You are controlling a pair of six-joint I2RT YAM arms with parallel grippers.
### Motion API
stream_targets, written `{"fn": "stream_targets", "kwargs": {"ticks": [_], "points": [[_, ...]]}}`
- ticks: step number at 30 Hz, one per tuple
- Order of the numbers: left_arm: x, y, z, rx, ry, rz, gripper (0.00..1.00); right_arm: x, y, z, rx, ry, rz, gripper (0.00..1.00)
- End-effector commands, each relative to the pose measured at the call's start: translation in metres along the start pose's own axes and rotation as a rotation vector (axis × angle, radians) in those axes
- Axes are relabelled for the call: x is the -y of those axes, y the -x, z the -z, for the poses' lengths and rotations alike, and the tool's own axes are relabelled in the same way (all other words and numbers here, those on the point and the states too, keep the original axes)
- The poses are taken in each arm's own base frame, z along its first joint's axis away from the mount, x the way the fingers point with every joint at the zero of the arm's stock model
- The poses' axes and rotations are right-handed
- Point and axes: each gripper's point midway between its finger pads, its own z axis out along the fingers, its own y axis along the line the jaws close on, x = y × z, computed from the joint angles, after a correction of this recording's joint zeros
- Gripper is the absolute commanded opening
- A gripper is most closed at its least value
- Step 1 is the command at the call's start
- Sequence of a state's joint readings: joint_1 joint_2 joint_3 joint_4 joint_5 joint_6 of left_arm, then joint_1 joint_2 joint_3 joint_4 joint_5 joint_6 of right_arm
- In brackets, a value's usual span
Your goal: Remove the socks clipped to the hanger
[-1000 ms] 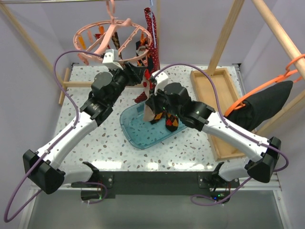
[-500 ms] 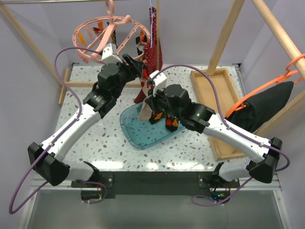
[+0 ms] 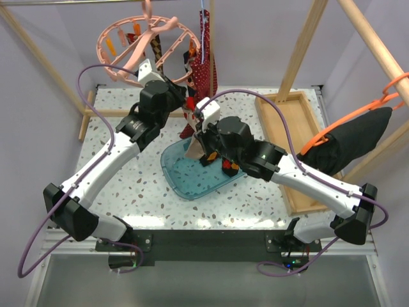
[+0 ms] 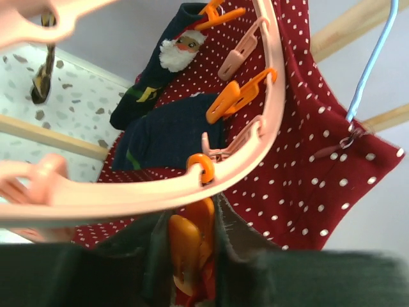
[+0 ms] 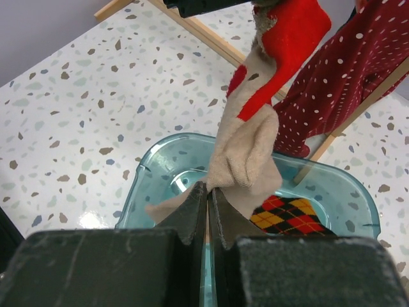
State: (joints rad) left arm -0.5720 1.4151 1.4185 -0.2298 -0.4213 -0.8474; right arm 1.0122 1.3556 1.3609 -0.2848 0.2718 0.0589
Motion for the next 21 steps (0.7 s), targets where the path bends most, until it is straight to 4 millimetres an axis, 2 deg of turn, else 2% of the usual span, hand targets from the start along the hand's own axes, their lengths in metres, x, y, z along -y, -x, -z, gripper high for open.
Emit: {"fn": "stream_targets", "kwargs": {"ticks": [1,2,7,14,18,21], "points": [[0.007,0.023,0.008,0.076,-0.018,0.021,0.03,0.004,0.011,0.003,0.044,-0.030,0.009,0.00],[0.006,0.022,0.008,0.076,-0.018,0.017,0.00,0.006,0.009,0.004,0.042,-0.038,0.006,0.00],[0.008,0.027,0.013,0.089,-0.032,0.011,0.00,0.009,-0.004,0.007,0.025,-0.054,-0.019,0.00],[0.017,0.038,0.026,0.117,-0.097,-0.016,0.00,0.025,-0.045,0.002,-0.070,-0.168,-0.066,0.00],[0.034,0.031,0.036,0.068,-0.222,-0.115,0.00,0.037,-0.065,-0.007,-0.143,-0.226,-0.099,0.00],[0.034,0.025,0.043,0.054,-0.267,-0.200,0.00,0.046,-0.074,-0.013,-0.176,-0.242,-0.141,0.00]]}}
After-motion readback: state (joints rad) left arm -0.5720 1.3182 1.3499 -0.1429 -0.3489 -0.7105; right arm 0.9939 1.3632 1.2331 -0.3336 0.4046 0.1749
